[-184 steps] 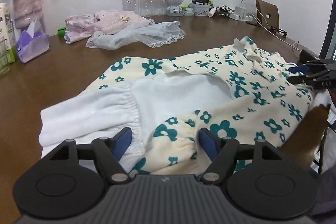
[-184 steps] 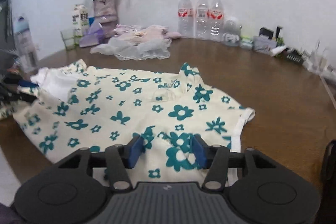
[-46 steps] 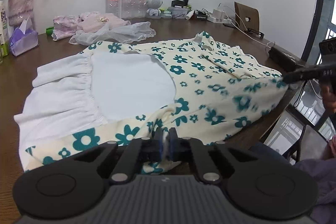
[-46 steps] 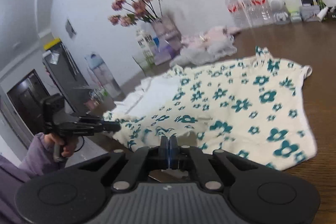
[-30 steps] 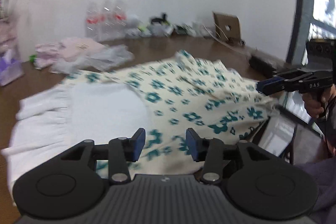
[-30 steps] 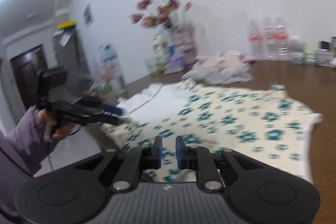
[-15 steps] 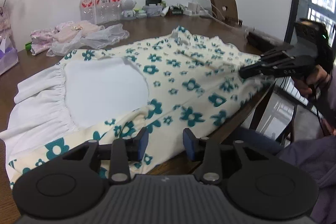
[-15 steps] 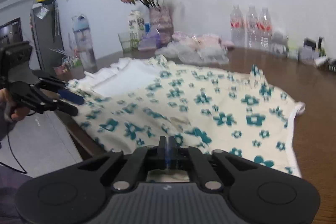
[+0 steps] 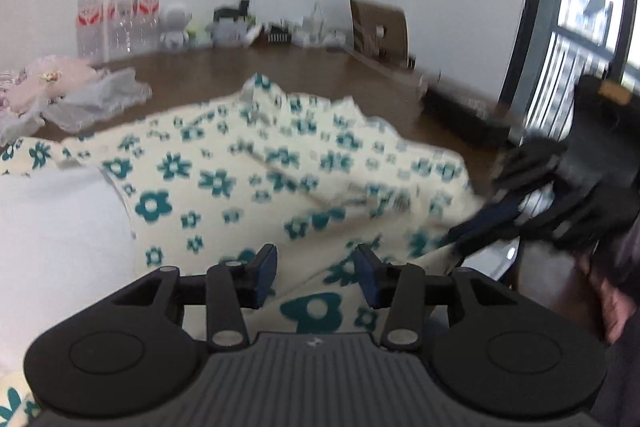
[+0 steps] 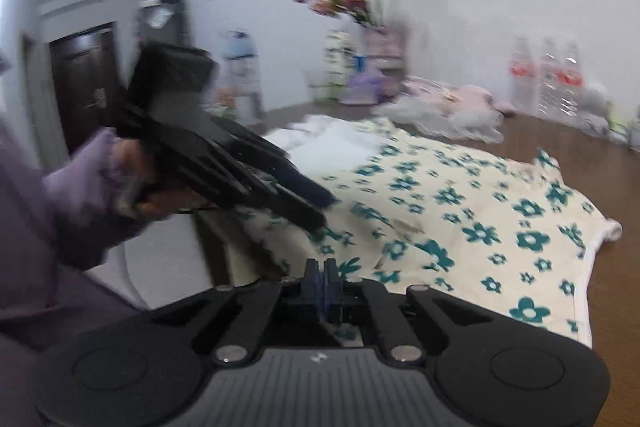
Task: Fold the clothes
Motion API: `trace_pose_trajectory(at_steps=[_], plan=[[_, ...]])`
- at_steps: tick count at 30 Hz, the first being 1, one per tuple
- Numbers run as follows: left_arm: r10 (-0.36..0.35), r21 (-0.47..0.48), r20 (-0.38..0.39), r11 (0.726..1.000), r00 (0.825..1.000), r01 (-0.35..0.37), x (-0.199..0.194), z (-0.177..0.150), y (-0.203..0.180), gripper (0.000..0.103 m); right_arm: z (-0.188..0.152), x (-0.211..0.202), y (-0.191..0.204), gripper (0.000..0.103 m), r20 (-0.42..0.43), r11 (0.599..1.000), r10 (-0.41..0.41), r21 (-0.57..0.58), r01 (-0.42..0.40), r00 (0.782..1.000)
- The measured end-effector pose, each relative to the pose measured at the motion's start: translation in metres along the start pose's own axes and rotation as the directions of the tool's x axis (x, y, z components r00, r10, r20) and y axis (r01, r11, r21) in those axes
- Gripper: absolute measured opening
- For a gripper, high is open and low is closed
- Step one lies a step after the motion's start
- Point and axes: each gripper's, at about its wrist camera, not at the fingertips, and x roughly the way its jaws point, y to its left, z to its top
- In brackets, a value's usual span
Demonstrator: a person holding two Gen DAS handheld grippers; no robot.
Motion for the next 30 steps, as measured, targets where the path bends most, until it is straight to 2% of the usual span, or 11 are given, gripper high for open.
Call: trace_pose_trajectory(at_steps=[2,6,10,15,17,20,23,25,27,29,30], plan=[[0.011,0.047,0.0,0.999,1.0,-0.011,-0.005,-0.005,-0.007,0.05,0.002,-0.001,-0.003,0.003,-0.032,0.999,-0.035,0.007,0.035,0.999],[0.03,0.172,0.007,0.985,1.0,-0.031,-0.01,-0.015,-0.03,0.063,-0.003,0.001,0.005,0.023,-0.055,0.999,-0.028,-0.04,0.026,0.998],[0.031,0.191,0.002,0.981,1.0,-0.031,-0.013,-0.016,-0.035,0.064,-0.009,0.005,0.01,0.017,-0.078,0.995,-0.038,-0.098,0.03,0.996],[0.001,0.194,-0.018,0.981,1.0,0.003,-0.014,-0.019,-0.039,0.07,0.007,-0.004,0.001,0.016,0.088,0.999,-0.049,0.008,0.048,0.995],[0.007,0.216,-0.019,0.976,1.0,-0.002,-0.012,-0.021,-0.044,0.073,0.007,0.018,-0.002,0.017,0.069,0.992,-0.12,0.037,0.117,0.99],[-0.029,0.2,-0.021,0.979,0.999,0.033,-0.02,-0.019,-0.042,0.07,0.002,0.049,-0.002,0.008,0.023,0.977,-0.209,0.036,0.208,0.978],[-0.084,0.116,0.048,0.99,0.995,0.078,-0.047,-0.013,-0.023,0.071,0.002,0.039,-0.006,0.011,0.026,0.982,-0.175,0.077,0.172,0.984],[-0.023,0.062,0.1,0.998,0.995,0.017,-0.059,-0.007,-0.007,0.07,0.006,0.032,-0.01,0.011,0.029,0.98,-0.162,0.119,0.158,0.986],[0.056,0.027,0.083,0.998,0.995,-0.058,-0.05,-0.004,0.001,0.067,0.014,0.027,-0.015,0.011,0.065,0.967,-0.213,0.154,0.201,0.975],[0.12,0.01,0.038,0.993,0.992,-0.12,-0.035,-0.004,0.008,0.045,0.022,0.035,-0.016,0.013,0.044,0.949,-0.29,0.14,0.281,0.956],[0.131,0.008,0.013,0.991,0.991,-0.131,-0.029,-0.008,0.009,0.043,0.023,0.042,-0.015,0.013,0.022,0.945,-0.308,0.122,0.303,0.951]])
